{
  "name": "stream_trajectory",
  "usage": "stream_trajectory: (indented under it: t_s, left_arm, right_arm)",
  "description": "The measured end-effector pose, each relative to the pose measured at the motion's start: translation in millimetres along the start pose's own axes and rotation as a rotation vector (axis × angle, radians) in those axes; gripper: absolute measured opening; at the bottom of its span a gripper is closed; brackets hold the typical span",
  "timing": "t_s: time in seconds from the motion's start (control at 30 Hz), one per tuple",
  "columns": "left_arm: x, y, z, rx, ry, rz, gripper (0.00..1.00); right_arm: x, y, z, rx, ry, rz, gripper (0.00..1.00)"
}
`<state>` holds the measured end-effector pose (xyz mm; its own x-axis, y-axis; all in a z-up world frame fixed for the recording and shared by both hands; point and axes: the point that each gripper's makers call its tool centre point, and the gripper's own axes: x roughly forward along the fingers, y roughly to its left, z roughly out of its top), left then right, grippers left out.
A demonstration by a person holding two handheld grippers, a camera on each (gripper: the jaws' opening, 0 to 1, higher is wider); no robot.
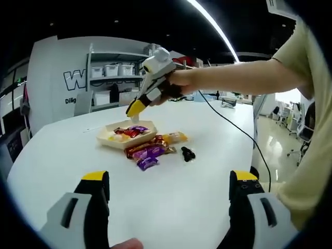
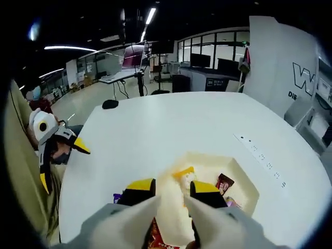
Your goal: Place the target food into the container with the food tongs after gripping and lifting it, then release it inside without dropping or visibly crushing the food.
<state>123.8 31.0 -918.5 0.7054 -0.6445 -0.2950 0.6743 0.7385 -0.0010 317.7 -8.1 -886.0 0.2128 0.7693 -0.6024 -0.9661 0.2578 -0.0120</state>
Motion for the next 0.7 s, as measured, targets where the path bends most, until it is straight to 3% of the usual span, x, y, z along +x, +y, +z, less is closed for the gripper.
stream_trajectory:
  t_s: [0.7]
  left_arm:
    - [3, 0.6, 6.4, 0.000, -0.020, 0.004, 0.94]
  right_arm:
    - [-38, 28, -20.8, -0.005, 0.007, -0.012, 0.22]
